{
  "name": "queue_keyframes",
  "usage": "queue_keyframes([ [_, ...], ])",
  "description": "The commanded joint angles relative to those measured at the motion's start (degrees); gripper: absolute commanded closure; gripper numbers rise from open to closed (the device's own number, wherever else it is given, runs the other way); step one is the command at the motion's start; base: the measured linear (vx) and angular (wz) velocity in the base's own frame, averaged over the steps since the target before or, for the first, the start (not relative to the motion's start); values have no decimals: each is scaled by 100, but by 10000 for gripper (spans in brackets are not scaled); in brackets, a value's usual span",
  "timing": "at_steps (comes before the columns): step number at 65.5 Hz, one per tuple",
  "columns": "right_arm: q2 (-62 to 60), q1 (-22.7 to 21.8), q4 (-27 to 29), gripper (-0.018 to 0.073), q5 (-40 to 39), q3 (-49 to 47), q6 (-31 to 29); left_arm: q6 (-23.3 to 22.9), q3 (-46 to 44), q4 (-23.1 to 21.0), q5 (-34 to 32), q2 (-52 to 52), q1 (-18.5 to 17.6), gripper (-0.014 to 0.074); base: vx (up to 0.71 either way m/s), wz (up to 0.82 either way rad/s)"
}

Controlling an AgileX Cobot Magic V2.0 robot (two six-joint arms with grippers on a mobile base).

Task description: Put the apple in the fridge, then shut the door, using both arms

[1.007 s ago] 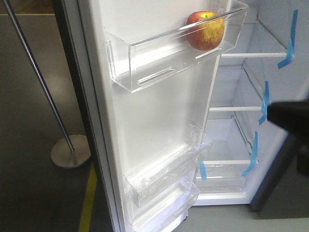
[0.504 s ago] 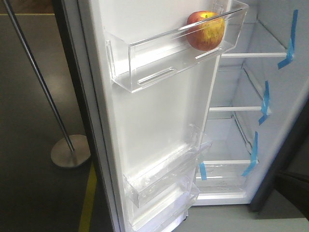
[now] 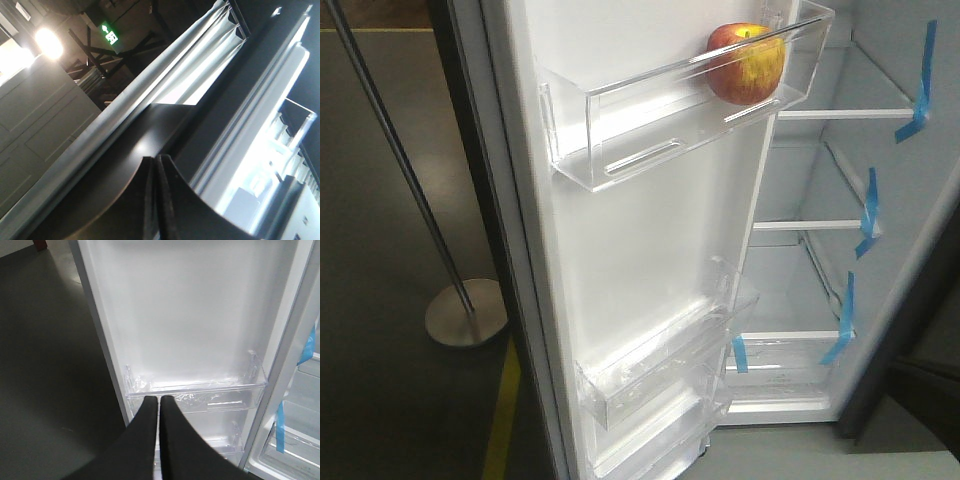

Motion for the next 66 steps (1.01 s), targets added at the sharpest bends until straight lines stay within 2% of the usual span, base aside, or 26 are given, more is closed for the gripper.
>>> queue_keyframes([
  [1,34,-15,208,561,-254,-133,-13,-128,-748,1,-526,923,-24,603,0,0],
  [7,34,-15,208,562,-272,-133,-13,-596,-1451,322,-668,1801,-24,585,0,0],
  [12,34,-15,208,562,-278,-133,-13,-1157,-2034,1035,-770,2450,-24,547,0,0],
  [16,34,-15,208,562,-273,-133,-13,-1782,-2508,1499,-871,2947,-24,499,0,0],
  [19,34,-15,208,562,-266,-133,-13,-2202,-2887,1819,-926,3326,-24,453,0,0],
  [23,34,-15,208,562,-258,-133,-13,-2646,-3377,2034,-926,3794,-24,385,0,0],
  [29,34,-15,208,562,-271,-133,-29,-3122,-4073,2342,-926,4426,-24,276,0,0],
  [37,34,-15,213,562,-455,-133,-29,-3804,-4807,3053,-1025,5080,-24,171,0,0],
  [46,34,-15,236,562,-504,-133,-29,-4840,-5515,3997,-1458,5749,-27,143,0,0],
  [55,34,-15,279,562,-505,-133,-29,-5732,-6113,4764,-1785,6296,-27,143,0,0],
  [66,34,-15,268,562,-516,-133,-29,-5818,-6546,4949,-2490,6571,-70,143,0,0],
])
